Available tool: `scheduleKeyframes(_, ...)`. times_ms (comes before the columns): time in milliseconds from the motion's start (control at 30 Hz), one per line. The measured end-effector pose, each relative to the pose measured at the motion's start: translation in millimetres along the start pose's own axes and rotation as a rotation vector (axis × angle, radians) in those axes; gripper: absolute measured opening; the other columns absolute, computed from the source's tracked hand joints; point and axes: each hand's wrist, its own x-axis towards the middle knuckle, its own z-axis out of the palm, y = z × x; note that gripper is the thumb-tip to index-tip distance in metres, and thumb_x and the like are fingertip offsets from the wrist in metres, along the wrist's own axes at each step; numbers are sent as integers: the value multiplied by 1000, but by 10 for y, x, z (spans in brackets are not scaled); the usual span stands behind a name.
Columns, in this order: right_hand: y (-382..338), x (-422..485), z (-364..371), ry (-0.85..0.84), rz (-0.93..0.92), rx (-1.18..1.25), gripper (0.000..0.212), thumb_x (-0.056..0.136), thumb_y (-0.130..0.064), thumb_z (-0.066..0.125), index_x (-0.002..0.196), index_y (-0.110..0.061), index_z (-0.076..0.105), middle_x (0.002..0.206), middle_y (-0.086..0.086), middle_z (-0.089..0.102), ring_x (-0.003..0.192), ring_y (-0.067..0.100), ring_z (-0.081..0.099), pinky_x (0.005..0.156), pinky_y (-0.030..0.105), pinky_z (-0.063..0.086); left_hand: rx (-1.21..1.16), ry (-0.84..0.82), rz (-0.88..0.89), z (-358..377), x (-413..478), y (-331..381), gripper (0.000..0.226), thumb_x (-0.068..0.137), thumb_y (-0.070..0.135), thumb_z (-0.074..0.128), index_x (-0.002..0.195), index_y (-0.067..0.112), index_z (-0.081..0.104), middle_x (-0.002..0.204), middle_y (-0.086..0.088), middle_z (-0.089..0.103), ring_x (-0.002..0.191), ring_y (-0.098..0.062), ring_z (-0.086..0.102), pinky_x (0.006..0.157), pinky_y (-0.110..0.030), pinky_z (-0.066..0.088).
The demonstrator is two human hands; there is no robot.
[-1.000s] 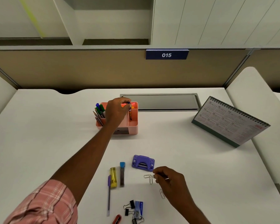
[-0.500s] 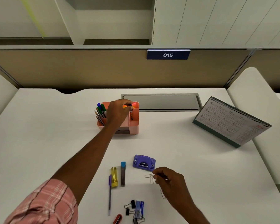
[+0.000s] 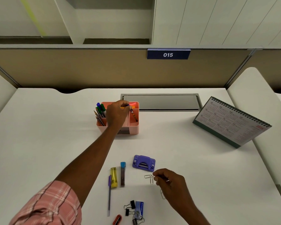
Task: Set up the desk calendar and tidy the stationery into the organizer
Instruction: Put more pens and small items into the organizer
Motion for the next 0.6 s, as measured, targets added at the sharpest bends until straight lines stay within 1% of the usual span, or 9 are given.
scheduleKeyframes(133,9,-5,3,-7,-8,-6,26,96,-15,68,100,-40,71,96,-25,73,90,6,72,82,25,60,10,-5,1,-3,-13,7,33,93,38,76,117,16,78,111,-5,79,92,-20,68,76,-26,50)
scheduleKeyframes(200,10,-4,9,-9,-9,-4,25,96,-15,68,101,-40,71,96,-25,73,90,6,72,82,25,60,11,-14,11,-11,-11,-6,34,92,38,77,118,17,78,112,-4,79,93,-19,69,76,-27,52)
scheduleKeyframes(333,8,5,16,-19,-5,-11,25,97,-16,68,101,-40,71,97,-26,72,91,5,72,83,25,60,33,-26,38,-30,-2,-13,33,91,37,78,118,19,78,113,-3,79,96,-22,71,82,-32,58)
scheduleKeyframes(467,14,-4,7,-19,-10,-20,23,97,-17,68,101,-39,71,96,-26,73,91,5,72,82,24,59,39,11,52,-33,-21,0,30,91,34,79,115,17,79,111,-4,79,96,-23,71,80,-25,52)
scheduleKeyframes(600,20,-9,4,-22,-4,-27,23,97,-17,68,101,-39,72,97,-25,72,91,5,72,82,24,59,70,25,62,-16,-64,-14,32,92,37,77,117,17,78,113,-3,78,98,-23,72,80,-24,49)
